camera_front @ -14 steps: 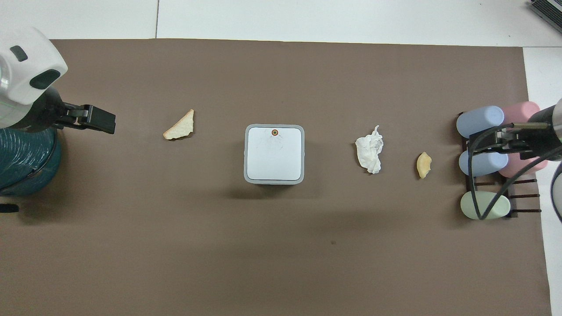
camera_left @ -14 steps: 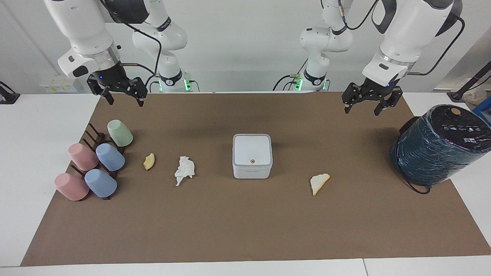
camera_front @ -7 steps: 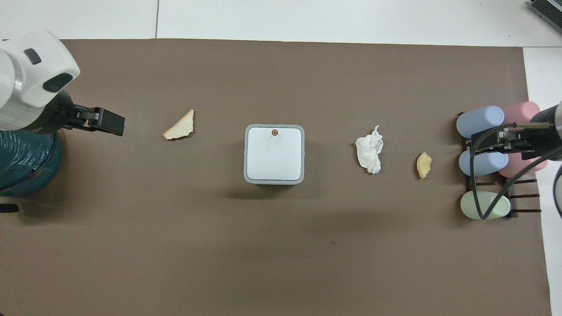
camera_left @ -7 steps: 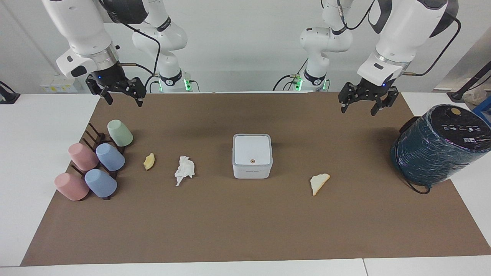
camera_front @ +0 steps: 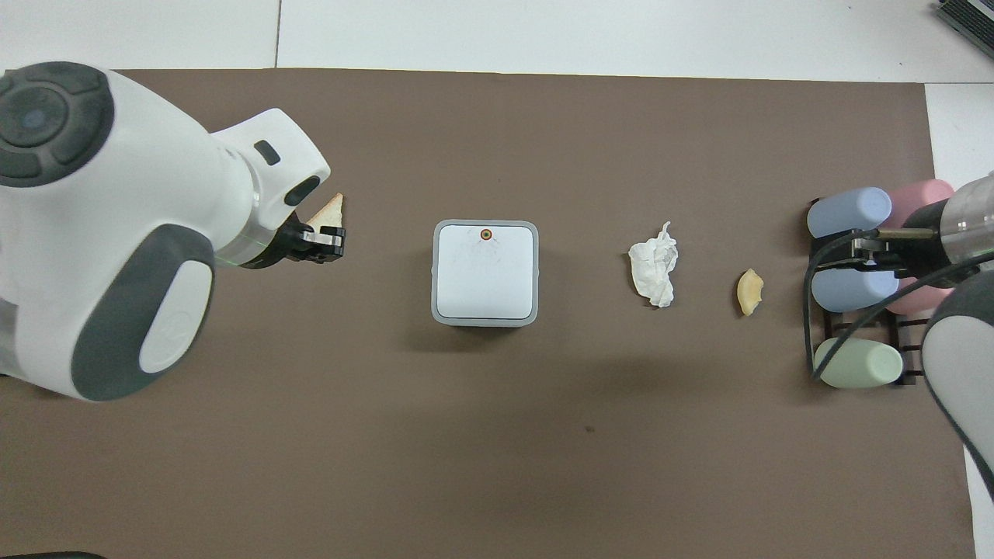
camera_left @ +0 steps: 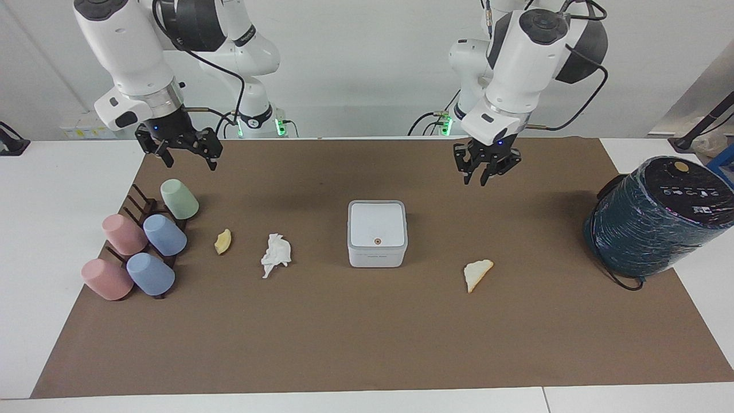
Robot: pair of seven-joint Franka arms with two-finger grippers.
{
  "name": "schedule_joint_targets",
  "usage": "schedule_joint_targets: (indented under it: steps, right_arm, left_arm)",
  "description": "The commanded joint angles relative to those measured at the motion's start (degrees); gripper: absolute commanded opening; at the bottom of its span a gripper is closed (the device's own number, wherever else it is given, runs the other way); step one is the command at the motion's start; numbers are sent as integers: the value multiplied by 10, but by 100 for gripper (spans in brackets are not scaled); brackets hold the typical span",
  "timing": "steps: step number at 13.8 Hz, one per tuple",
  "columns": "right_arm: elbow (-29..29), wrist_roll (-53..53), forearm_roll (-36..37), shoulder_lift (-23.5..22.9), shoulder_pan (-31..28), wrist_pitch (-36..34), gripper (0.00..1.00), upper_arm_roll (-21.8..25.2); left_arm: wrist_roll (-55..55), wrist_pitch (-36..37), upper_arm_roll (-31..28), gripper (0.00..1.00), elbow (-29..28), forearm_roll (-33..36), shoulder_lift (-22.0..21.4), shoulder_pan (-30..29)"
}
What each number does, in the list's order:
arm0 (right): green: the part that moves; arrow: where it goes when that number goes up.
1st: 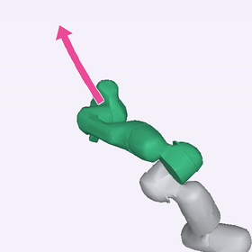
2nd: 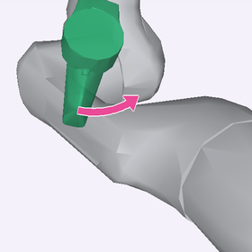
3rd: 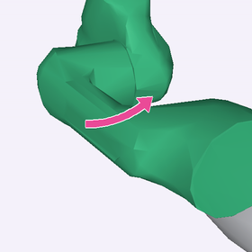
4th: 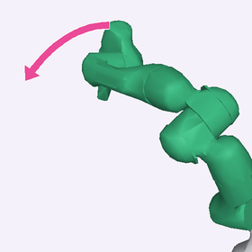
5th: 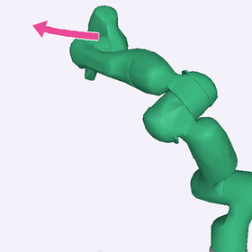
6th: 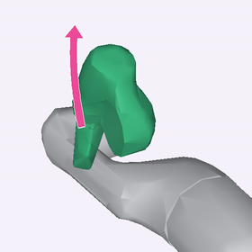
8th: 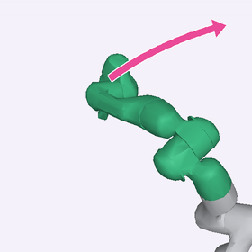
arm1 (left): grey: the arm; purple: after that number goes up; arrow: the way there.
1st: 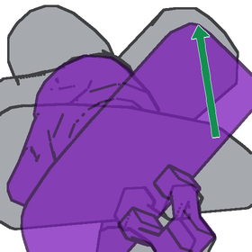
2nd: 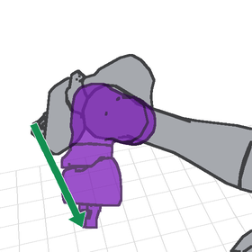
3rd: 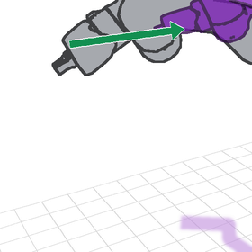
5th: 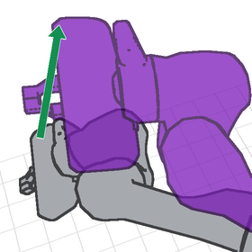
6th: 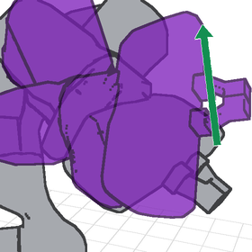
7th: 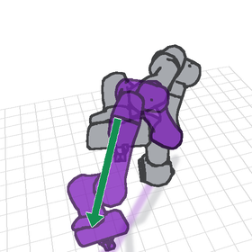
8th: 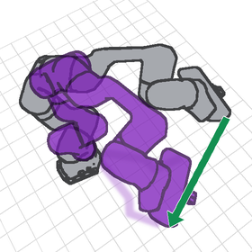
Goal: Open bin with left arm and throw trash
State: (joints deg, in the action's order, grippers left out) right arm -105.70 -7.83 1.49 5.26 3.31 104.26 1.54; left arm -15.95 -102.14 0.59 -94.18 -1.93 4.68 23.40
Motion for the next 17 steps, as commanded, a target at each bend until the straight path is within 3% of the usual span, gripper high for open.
schedule_joint_targets:
  steps: [1,8,10,14,17]
  right_arm:
    - [-121,12,-2,43,-11,108,100,0]
    - [-140,11,-2,-91,-15,234,100,0]
    - [-153,16,-2,-108,-23,260,100,0]
    - [-209,17,-2,-137,-30,363,100,0]
    - [-221,15,-1,-140,-30,369,100,0]
  left_arm:
    - [-49,-66,-8,0,-35,-32,1,22]
    - [-119,-217,-7,0,-50,-87,58,81]
    - [-119,-264,-7,0,-69,-94,63,91]
    - [-134,-338,-8,0,-68,-94,123,110]
    - [-136,-346,-8,0,-67,-94,144,123]
